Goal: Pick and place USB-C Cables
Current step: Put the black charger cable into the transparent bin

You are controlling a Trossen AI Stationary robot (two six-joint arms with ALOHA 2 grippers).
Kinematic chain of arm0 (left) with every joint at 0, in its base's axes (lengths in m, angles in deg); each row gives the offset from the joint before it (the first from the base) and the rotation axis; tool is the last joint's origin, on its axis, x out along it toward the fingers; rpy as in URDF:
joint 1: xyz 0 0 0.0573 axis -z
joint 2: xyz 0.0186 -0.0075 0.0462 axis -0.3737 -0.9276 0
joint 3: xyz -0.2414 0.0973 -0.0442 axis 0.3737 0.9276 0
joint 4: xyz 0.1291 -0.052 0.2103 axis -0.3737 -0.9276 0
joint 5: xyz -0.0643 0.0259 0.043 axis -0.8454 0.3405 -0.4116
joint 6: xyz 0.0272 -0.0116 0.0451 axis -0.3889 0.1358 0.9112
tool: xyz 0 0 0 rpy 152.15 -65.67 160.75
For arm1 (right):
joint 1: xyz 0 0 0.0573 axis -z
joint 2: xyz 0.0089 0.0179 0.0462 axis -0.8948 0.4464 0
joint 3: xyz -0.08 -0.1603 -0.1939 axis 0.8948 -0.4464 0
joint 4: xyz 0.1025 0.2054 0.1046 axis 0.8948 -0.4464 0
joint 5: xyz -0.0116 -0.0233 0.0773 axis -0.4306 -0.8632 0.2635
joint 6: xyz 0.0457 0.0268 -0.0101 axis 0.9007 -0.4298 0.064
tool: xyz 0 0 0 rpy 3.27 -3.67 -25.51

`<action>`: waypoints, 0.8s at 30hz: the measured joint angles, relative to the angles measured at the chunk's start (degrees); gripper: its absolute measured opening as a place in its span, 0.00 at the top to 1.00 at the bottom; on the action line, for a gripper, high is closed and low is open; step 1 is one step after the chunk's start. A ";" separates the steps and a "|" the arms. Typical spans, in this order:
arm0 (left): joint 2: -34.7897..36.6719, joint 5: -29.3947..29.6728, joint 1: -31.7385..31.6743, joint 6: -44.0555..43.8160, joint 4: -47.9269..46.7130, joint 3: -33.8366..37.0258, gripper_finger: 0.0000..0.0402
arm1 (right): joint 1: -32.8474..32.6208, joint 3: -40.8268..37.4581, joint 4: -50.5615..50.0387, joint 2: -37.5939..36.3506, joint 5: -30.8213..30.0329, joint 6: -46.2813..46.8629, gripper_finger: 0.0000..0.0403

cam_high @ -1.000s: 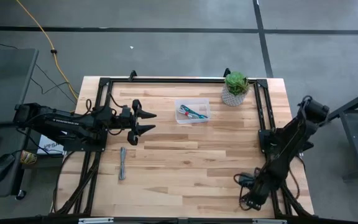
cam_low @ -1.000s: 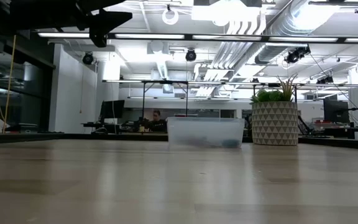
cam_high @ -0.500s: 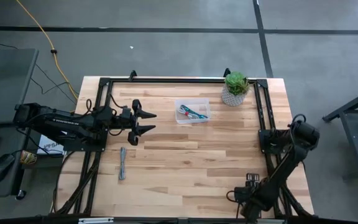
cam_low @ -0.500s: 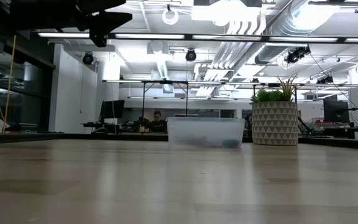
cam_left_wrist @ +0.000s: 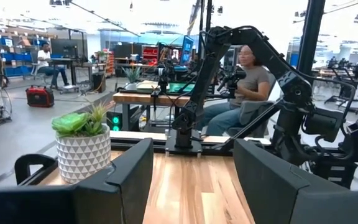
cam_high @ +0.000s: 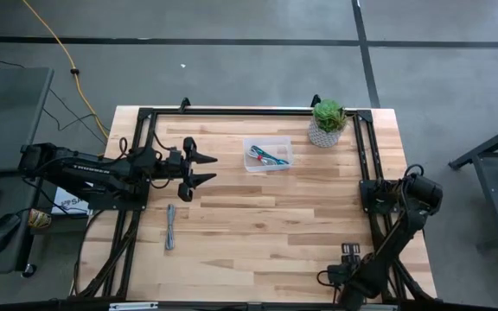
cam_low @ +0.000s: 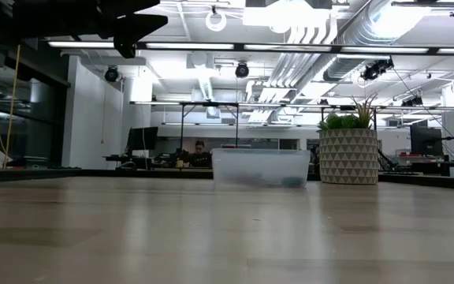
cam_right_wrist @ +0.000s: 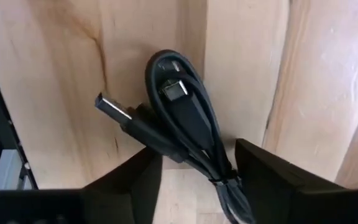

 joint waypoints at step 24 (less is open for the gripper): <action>0.00 0.22 0.00 7.83 7.08 -0.02 0.50 | 13.95 -25.59 25.15 -31.76 -43.13 -12.00 0.99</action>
